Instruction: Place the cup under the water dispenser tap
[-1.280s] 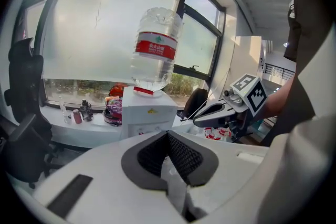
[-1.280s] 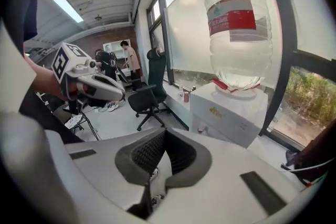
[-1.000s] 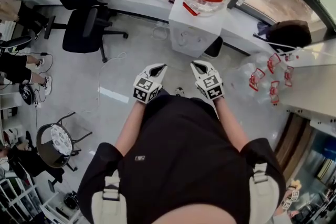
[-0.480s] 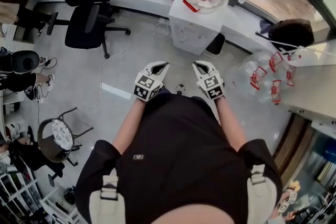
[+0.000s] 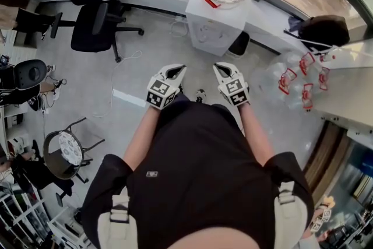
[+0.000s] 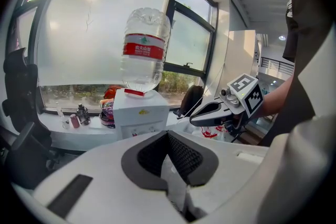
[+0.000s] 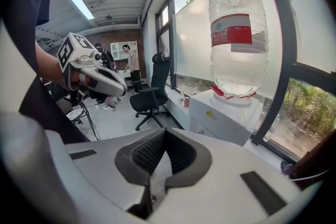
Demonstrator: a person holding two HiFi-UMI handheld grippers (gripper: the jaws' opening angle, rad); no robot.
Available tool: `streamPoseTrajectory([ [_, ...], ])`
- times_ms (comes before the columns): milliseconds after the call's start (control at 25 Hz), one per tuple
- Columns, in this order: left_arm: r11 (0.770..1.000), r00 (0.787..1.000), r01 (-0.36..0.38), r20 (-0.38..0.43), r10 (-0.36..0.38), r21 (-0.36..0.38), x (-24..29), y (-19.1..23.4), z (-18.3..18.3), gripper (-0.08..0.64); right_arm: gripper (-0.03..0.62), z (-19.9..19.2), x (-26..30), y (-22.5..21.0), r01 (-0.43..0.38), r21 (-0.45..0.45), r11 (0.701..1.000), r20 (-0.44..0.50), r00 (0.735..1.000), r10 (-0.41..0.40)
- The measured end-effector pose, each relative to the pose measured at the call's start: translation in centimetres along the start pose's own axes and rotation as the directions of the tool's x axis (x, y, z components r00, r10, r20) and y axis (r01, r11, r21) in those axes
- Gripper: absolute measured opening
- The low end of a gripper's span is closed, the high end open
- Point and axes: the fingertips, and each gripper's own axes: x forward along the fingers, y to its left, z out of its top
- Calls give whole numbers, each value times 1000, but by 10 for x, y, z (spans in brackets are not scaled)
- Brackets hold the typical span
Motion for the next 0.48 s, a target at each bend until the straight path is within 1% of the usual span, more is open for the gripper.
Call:
streamPoseTrajectory([
  [480,1000,1000,-5,-3,5,-4,-7,2,-6,0,-6,3,3,5,-5,0,1000,3,1000,5],
])
